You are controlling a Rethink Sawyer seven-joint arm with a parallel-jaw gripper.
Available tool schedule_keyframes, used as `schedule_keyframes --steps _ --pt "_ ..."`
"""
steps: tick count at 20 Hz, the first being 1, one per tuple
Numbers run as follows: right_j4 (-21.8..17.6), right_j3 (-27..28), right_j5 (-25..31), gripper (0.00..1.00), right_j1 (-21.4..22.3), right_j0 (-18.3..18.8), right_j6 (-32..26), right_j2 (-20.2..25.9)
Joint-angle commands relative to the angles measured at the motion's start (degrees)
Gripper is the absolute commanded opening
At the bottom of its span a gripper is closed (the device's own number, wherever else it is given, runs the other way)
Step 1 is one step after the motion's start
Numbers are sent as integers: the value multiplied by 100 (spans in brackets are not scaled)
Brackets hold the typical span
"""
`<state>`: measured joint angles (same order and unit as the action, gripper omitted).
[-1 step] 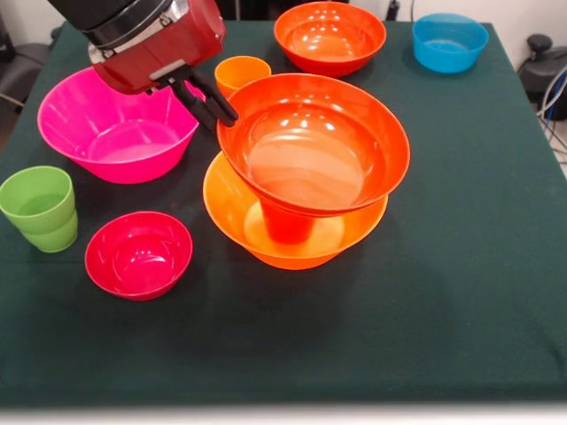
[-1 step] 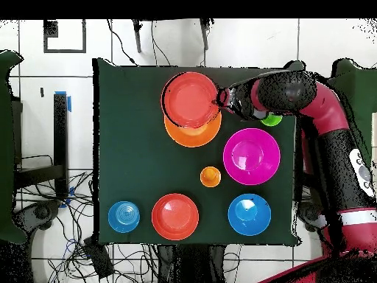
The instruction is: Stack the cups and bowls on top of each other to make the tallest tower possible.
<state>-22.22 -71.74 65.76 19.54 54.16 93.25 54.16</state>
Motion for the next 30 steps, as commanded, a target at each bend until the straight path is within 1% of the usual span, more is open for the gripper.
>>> schedule_keyframes --steps 1,7,14,30 --pt "-485 -362 -240 0 -100 -18 -2100 104" --pt "-542 -388 -268 0 -120 -6 -2075 98" --pt "-597 -422 -313 0 -195 71 -2179 117" --pt "-674 -344 -197 0 -241 101 -2188 234"
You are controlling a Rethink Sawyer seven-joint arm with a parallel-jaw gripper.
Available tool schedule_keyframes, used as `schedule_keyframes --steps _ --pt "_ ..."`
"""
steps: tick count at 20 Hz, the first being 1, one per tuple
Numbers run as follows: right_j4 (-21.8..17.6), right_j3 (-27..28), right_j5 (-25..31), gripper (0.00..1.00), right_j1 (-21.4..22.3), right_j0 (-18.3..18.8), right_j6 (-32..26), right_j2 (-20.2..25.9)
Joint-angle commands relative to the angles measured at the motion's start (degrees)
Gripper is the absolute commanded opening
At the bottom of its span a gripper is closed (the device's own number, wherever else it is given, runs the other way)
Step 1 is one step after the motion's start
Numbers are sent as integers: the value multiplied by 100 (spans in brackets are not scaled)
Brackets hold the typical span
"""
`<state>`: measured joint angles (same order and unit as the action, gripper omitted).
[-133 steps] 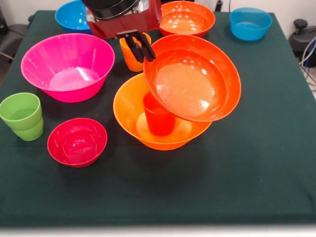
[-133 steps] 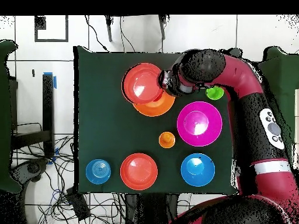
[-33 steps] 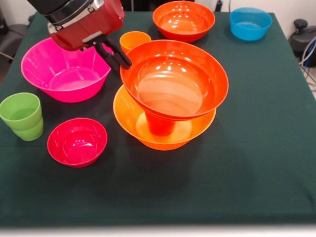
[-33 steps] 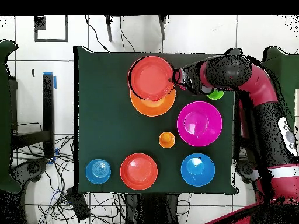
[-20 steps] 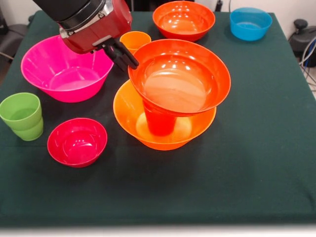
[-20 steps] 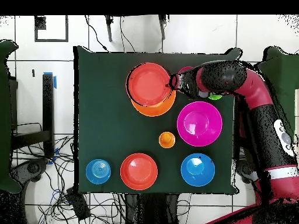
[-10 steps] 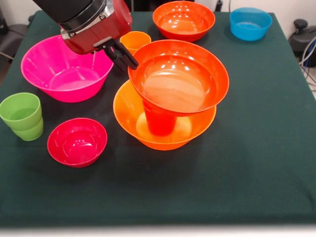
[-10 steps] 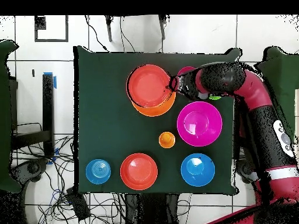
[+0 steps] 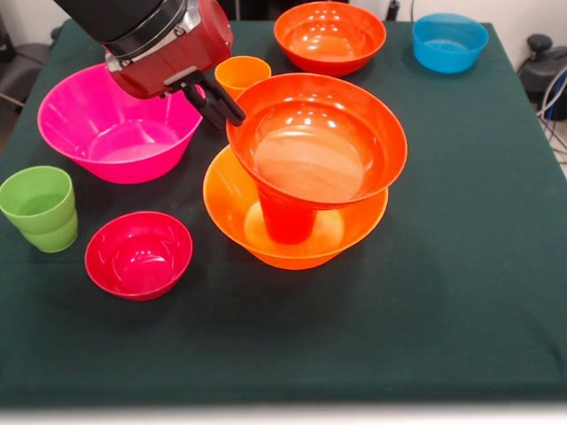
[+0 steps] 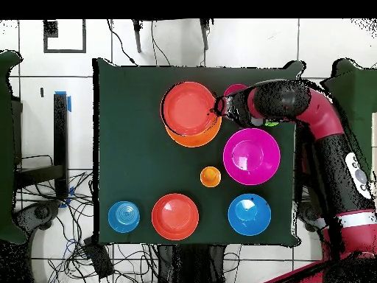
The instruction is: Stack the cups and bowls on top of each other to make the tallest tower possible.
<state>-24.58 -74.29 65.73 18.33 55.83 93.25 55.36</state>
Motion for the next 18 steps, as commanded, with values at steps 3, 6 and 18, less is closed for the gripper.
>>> schedule_keyframes --steps 3,6,18 --pt "-446 -54 -157 0 -131 -61 -2213 133" --pt "-466 -17 -98 0 -146 -34 -2278 141" --pt "-520 11 -42 0 -205 42 -2380 162"
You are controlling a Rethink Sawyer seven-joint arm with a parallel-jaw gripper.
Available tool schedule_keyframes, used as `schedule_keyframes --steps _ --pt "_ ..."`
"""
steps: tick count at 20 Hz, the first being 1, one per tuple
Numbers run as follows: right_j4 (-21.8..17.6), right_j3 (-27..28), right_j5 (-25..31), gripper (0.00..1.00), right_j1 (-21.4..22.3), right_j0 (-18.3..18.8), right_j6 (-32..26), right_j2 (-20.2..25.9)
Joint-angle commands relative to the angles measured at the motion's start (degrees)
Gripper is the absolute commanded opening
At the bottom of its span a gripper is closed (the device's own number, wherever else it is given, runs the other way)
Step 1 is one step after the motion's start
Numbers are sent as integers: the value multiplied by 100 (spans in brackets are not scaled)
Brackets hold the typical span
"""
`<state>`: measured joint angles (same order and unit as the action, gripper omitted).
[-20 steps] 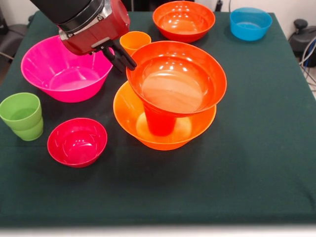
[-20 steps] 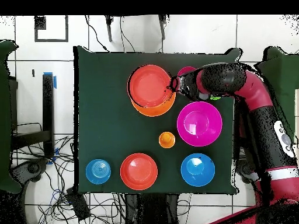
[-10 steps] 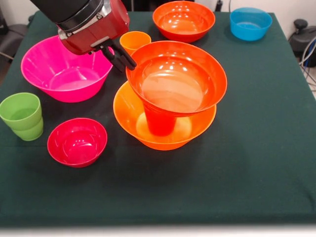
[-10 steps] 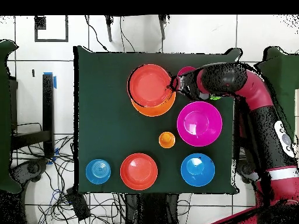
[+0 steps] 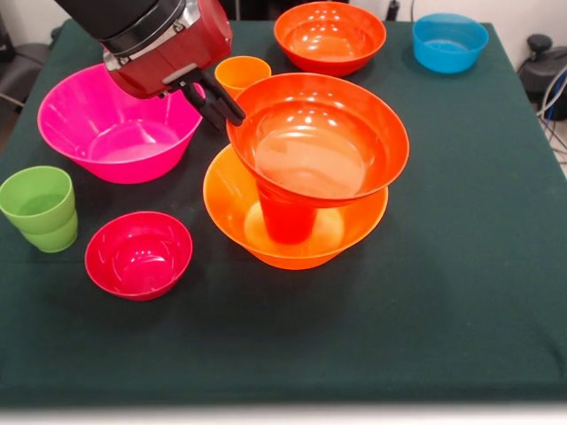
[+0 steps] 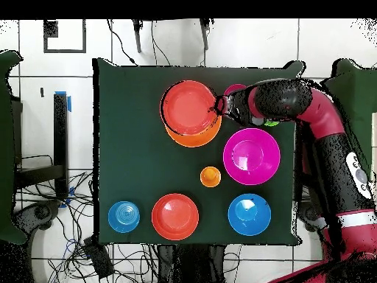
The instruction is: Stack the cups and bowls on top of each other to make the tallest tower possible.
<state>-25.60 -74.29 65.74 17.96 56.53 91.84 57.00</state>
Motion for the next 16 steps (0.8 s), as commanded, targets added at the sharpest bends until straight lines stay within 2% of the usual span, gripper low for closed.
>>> schedule_keyframes --steps 1,16 --pt "-415 10 -40 0 -167 -25 -2245 -3" --pt "-366 136 101 0 -175 -35 -2402 -51"
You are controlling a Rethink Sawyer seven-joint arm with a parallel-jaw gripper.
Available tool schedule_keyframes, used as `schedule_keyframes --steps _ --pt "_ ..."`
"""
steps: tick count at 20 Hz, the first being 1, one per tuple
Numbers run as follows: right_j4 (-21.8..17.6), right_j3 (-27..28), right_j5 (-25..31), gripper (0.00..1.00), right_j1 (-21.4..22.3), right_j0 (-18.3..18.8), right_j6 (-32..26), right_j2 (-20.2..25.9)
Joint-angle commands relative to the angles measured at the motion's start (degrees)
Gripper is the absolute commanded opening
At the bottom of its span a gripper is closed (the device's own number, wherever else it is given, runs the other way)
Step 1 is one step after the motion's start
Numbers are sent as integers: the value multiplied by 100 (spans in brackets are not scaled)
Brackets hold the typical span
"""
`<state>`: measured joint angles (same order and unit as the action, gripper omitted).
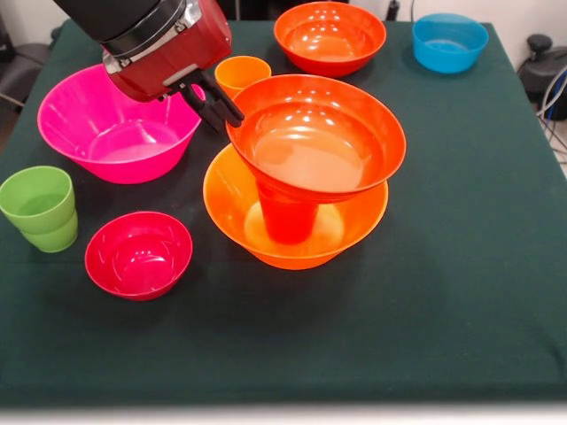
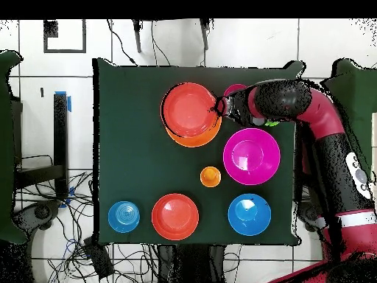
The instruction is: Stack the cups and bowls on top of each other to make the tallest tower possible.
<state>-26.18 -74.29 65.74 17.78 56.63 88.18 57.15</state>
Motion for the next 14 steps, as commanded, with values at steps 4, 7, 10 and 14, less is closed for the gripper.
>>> schedule_keyframes --steps 4,7,10,14 --pt "-253 216 253 0 -178 -70 -2008 -98" --pt "-218 275 299 0 -249 -44 -2071 -92" --pt "-218 344 355 0 -278 -36 -2138 -100" --pt "-204 414 421 0 -288 -42 -2177 -94"
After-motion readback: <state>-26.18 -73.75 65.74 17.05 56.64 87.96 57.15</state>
